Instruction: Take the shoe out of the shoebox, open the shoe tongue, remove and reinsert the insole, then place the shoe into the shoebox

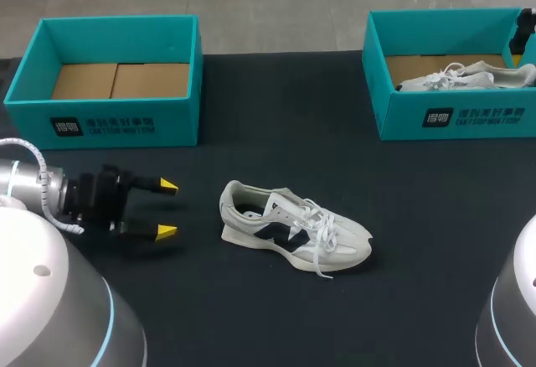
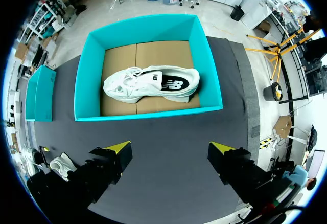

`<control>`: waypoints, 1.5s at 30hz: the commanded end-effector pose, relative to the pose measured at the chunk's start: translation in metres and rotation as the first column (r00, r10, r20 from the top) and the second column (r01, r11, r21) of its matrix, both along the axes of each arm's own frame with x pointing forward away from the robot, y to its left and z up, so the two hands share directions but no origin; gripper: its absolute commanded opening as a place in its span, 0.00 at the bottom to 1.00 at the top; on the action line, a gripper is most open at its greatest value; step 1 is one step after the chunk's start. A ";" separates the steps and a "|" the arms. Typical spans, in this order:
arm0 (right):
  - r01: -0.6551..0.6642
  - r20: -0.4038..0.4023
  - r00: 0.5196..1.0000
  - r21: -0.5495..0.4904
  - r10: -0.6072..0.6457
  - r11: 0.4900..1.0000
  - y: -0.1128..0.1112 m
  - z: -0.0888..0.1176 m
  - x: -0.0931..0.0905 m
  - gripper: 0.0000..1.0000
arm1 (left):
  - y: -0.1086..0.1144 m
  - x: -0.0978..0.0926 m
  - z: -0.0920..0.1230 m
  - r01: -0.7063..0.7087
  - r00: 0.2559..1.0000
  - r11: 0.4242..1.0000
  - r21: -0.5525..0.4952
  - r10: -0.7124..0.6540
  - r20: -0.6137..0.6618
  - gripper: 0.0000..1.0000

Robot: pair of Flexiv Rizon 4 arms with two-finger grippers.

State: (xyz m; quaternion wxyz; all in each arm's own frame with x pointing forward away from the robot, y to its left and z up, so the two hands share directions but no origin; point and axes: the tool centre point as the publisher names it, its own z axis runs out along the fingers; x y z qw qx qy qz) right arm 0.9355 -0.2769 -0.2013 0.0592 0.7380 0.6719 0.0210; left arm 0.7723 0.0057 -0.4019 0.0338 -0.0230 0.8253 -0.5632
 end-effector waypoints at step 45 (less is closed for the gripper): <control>0.000 0.000 1.000 0.001 0.000 1.000 0.000 0.000 0.000 1.00 | -0.053 0.036 0.002 0.391 0.921 0.921 0.001 -0.391 0.003 1.00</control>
